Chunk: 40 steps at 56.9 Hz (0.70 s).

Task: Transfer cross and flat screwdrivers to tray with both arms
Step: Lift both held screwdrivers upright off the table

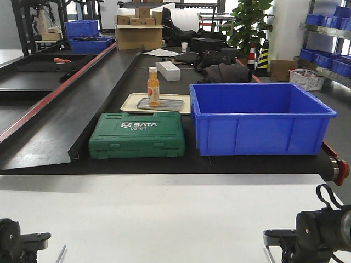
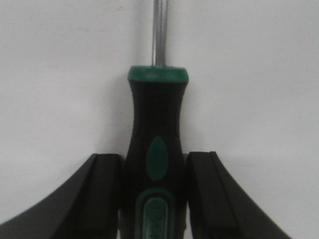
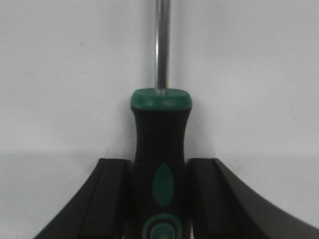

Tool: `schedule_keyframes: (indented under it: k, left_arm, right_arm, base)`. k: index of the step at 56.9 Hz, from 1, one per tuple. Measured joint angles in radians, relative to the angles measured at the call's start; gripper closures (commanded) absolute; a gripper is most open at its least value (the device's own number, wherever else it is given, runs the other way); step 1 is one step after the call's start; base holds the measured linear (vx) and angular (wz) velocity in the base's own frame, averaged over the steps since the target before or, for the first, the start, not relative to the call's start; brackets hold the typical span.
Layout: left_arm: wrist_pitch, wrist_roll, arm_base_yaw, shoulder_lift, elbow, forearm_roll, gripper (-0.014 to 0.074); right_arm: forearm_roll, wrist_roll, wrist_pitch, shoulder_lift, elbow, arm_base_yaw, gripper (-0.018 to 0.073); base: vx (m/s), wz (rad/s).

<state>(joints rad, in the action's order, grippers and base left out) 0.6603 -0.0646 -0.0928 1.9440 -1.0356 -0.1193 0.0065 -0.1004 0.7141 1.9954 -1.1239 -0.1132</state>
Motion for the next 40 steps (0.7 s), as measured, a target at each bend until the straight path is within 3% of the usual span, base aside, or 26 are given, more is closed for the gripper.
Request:
schedule_keyframes:
  k: [22, 40]
  left_arm:
    - [0.037, 0.003, 0.0, -0.029, 0.007, -0.003, 0.0603]
    - [0.03, 0.016, 0.0, -0.289, 0.013, -0.004, 0.0602]
  right_arm:
    - [0.004, 0.042, 0.006, -0.013, 0.002, 0.0, 0.0567]
    - [0.01, 0.049, -0.001, -0.246, 0.009, 0.002, 0.0567]
  base:
    - [0.0, 0.0]
    - [0.0, 0.0]
